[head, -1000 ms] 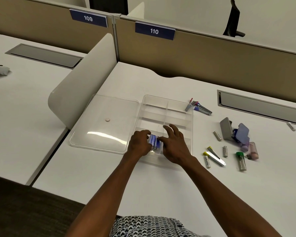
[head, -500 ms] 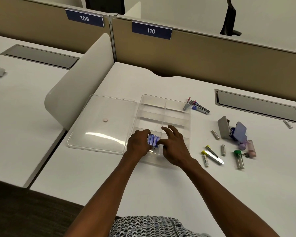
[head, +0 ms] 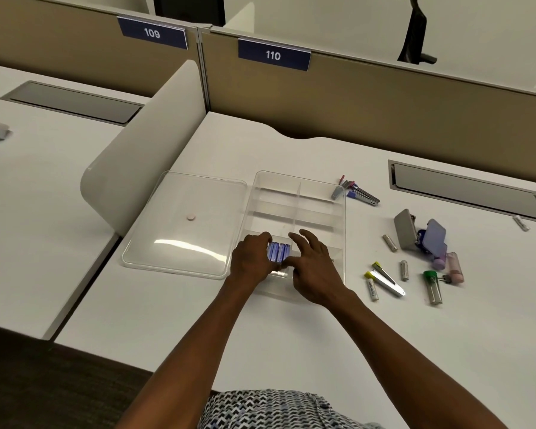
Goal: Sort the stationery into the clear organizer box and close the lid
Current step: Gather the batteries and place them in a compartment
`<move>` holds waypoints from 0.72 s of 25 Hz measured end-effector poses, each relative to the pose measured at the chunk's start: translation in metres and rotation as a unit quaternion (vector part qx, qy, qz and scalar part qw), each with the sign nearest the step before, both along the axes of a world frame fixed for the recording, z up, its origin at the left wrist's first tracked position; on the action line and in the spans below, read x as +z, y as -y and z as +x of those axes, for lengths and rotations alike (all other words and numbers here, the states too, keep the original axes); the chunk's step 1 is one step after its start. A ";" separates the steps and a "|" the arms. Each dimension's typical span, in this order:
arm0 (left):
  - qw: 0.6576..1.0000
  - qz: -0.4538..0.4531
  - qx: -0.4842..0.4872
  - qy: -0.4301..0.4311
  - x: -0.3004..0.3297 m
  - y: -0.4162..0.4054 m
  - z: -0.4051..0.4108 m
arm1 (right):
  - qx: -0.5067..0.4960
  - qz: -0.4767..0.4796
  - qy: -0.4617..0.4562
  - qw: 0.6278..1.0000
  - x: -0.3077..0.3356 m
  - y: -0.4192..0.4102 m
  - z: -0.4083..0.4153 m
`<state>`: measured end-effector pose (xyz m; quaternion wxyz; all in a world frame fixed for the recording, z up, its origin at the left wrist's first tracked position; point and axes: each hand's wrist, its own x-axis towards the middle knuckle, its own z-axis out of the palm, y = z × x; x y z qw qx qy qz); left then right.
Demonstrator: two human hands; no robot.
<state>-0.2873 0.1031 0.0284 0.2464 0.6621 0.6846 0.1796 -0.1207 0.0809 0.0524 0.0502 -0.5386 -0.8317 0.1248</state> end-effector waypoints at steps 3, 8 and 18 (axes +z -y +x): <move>1.000 0.001 0.002 0.017 -0.001 -0.001 -0.001 | -0.001 -0.002 0.005 1.000 -0.001 0.001 -0.001; 0.999 0.008 0.005 0.038 0.000 -0.001 0.002 | -0.001 0.004 0.014 1.000 -0.002 0.001 -0.002; 0.998 0.007 0.014 0.067 -0.002 0.003 0.000 | 0.008 0.018 -0.006 1.000 -0.007 0.002 -0.003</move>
